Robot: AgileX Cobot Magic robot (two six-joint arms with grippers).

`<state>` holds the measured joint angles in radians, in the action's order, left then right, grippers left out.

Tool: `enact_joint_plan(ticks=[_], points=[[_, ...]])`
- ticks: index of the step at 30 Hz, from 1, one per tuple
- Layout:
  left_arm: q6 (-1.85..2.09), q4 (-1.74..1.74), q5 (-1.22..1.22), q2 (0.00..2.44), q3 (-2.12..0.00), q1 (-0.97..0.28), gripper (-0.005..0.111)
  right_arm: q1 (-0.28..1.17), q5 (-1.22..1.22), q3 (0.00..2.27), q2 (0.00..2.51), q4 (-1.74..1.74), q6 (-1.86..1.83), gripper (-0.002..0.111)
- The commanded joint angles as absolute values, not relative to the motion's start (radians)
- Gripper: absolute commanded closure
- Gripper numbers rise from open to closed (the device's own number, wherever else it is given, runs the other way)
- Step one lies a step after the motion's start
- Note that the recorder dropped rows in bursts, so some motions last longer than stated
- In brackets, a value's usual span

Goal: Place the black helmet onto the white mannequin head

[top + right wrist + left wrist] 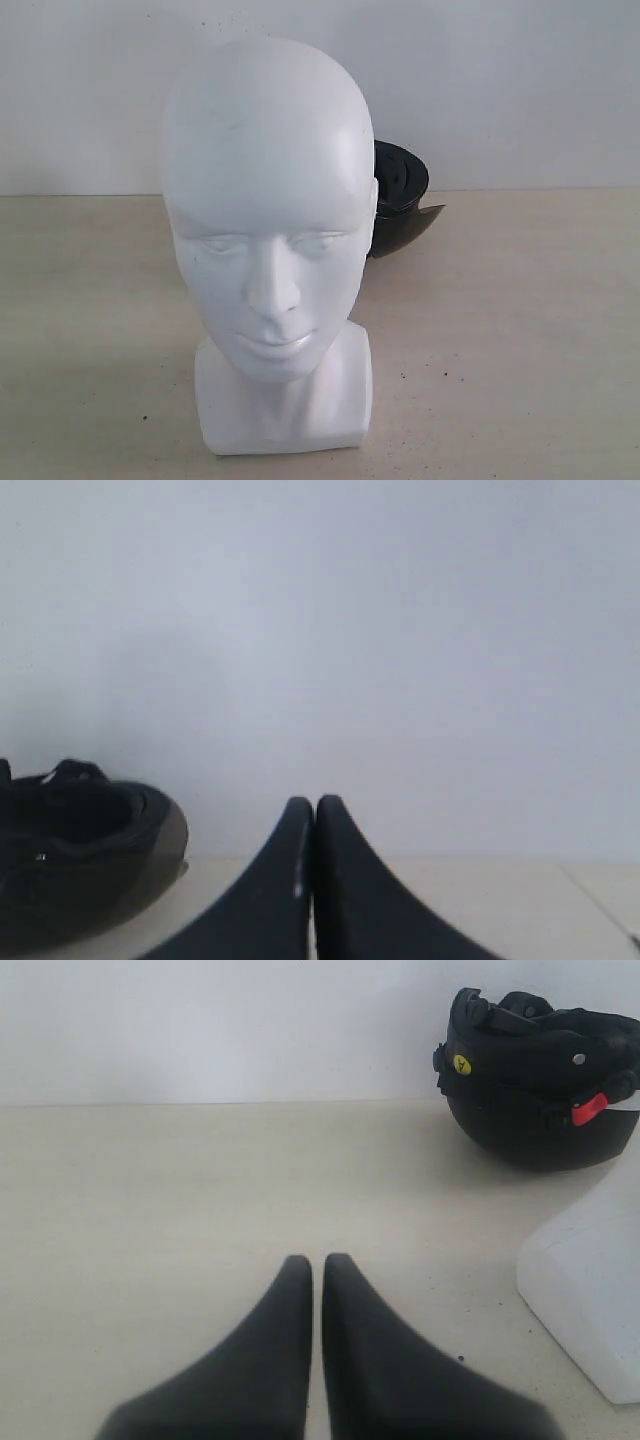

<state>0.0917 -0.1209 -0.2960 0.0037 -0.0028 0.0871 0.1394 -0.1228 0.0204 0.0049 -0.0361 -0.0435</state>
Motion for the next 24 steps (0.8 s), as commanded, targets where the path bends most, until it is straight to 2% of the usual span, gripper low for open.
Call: enact_joint_plan(ticks=[1,9,14,19,24], points=[[0.082,-0.128,-0.297,0.0,0.0,0.084,0.102,0.139,-0.132,0.16,0.017,-0.032,-0.179,0.108],[0.082,-0.128,-0.297,0.0,0.0,0.084,0.102,0.139,-0.132,0.372,0.122,-0.041,-0.185,0.108],[0.082,-0.128,-0.297,0.0,0.0,0.084,0.102,0.139,-0.225,0.386,0.122,-0.045,-0.173,0.108],[0.082,-0.128,-0.297,0.0,0.0,0.084,0.102,0.139,-0.142,0.386,0.143,-0.045,-0.147,0.108],[0.082,-0.128,-0.297,0.0,0.0,0.084,0.102,0.139,-0.061,0.388,0.348,-0.058,-0.123,0.108]])
